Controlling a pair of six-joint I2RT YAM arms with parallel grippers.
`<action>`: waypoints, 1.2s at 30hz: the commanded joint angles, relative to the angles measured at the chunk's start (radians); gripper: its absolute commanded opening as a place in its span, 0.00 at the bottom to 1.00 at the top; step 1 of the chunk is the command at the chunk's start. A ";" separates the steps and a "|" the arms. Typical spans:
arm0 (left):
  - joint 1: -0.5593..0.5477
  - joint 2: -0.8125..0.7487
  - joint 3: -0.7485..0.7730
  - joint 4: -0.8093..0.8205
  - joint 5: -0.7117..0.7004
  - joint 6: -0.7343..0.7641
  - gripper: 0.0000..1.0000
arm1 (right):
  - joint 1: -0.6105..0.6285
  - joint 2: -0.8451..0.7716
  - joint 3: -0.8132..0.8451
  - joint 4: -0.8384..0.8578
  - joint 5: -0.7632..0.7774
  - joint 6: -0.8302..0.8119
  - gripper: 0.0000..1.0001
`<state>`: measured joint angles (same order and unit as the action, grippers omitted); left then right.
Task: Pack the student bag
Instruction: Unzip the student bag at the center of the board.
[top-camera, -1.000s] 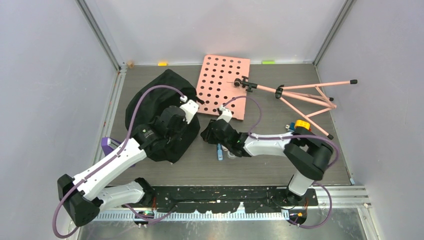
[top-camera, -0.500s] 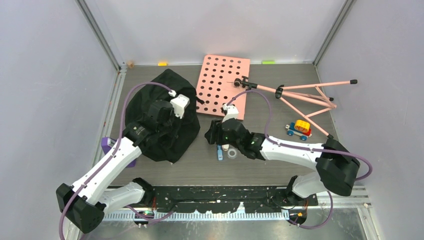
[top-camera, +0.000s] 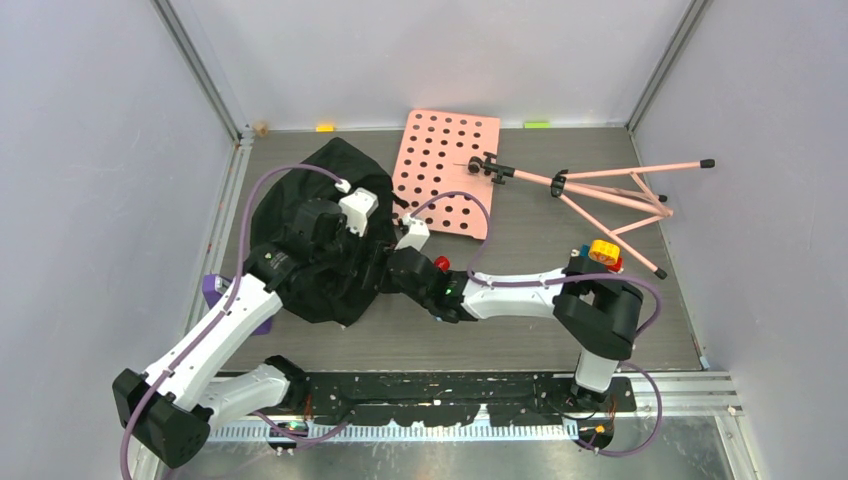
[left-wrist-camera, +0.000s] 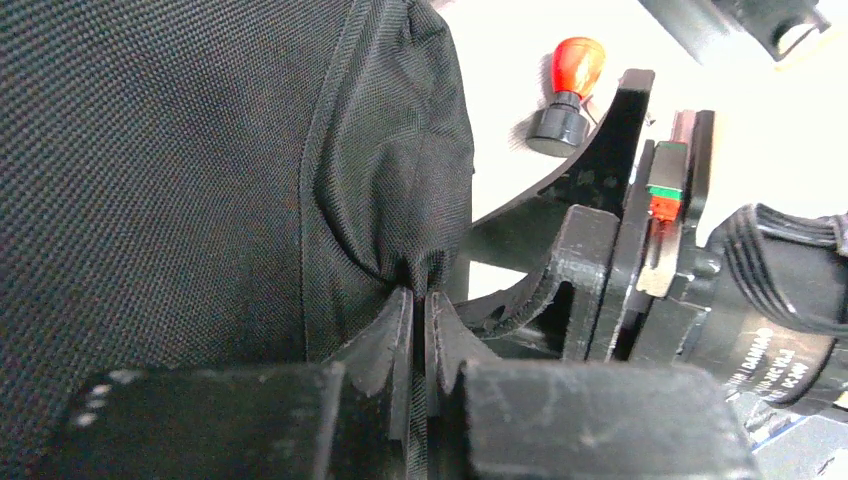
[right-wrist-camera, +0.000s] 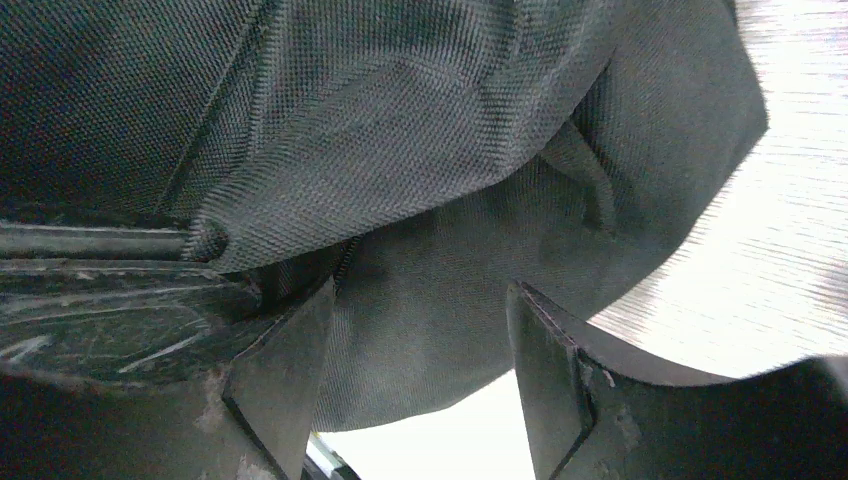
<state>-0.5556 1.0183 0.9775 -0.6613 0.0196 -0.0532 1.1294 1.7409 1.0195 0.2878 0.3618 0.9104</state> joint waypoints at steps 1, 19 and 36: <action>0.008 -0.022 0.001 0.044 0.058 -0.029 0.00 | -0.001 0.049 0.051 0.174 0.002 0.113 0.70; 0.013 -0.030 0.000 0.045 0.072 -0.036 0.00 | 0.009 0.095 -0.076 0.568 -0.016 0.290 0.70; 0.014 -0.043 -0.005 0.048 0.056 -0.033 0.00 | 0.008 0.132 0.023 0.299 0.019 0.274 0.02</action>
<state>-0.5358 1.0077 0.9733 -0.6418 0.0429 -0.0723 1.1416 1.9007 1.0286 0.6197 0.3069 1.2137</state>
